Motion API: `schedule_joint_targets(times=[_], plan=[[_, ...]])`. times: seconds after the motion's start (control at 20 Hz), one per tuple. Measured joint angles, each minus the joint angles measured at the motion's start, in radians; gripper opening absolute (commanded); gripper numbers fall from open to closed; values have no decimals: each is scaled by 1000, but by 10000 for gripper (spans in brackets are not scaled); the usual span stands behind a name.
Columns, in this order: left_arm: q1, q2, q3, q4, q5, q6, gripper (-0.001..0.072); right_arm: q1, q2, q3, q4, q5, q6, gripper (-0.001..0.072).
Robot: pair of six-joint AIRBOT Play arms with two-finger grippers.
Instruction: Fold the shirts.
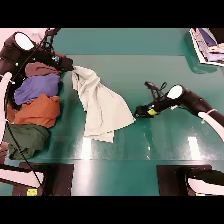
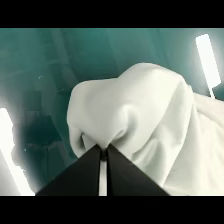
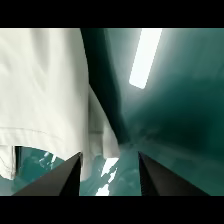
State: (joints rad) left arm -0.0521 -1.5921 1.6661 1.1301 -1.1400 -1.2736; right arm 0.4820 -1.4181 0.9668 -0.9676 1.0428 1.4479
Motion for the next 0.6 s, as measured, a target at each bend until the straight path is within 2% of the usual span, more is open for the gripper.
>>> schedule_joint_targets(times=[0.1, 0.15, 0.2, 0.25, 0.4, 0.5, 0.6], plan=[[1, 1, 0, 6, -6, -4, 25, 25, -20, -5, 32, -24, -19, 300], [2, 2, 0, 9, -8, -8, 24, 37, -27, -5, 44, -36, -27, 272], [2, 2, 0, 11, -10, -13, 24, 47, -32, -4, 52, -46, -35, 121], [2, 4, 0, 12, -11, -20, 24, 53, -35, 0, 58, -51, -41, 64], [2, 27, 0, 14, -10, -31, 24, 64, -42, 24, 69, -64, -60, 87], [2, 47, 0, 16, -10, -34, 24, 66, -43, 41, 72, -63, -64, 384], [2, 58, 0, 18, -23, -37, 24, 69, -44, 48, 75, -56, -68, 384]])
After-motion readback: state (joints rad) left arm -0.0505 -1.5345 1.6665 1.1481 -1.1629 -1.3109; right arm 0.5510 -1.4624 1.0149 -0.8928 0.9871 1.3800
